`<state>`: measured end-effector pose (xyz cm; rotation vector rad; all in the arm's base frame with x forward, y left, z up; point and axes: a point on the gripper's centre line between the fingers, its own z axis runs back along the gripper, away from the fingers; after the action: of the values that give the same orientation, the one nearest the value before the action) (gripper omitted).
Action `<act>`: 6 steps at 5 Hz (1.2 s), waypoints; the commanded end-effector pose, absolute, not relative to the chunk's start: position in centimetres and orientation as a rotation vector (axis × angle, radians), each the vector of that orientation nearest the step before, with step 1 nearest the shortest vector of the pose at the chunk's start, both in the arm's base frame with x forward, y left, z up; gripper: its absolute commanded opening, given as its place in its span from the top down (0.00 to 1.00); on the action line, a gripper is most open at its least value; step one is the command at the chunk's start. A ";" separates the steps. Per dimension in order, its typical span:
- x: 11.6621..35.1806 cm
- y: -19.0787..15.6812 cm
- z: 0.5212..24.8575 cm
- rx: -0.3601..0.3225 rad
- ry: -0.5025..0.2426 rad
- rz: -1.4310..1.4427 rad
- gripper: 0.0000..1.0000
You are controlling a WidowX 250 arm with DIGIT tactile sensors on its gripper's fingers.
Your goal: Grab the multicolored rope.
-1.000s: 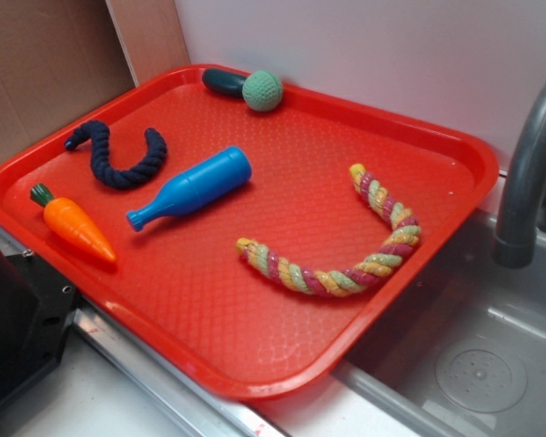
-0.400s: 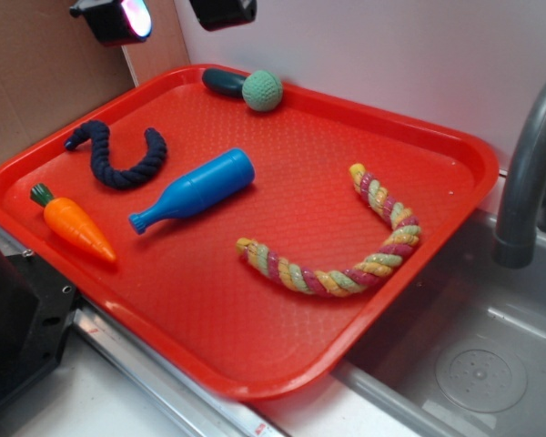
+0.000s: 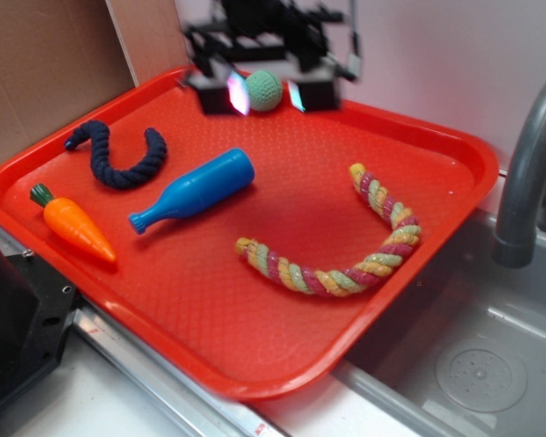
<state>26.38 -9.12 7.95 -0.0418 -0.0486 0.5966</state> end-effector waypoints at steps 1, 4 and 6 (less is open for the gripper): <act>29.0 -12.7 4.8 -0.127 -0.173 0.664 0.00; 29.5 -13.0 2.3 -0.070 0.005 0.638 1.00; 28.8 -11.3 6.0 -0.077 0.052 0.411 1.00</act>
<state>27.34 -11.67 3.62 -0.0316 0.1198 0.3950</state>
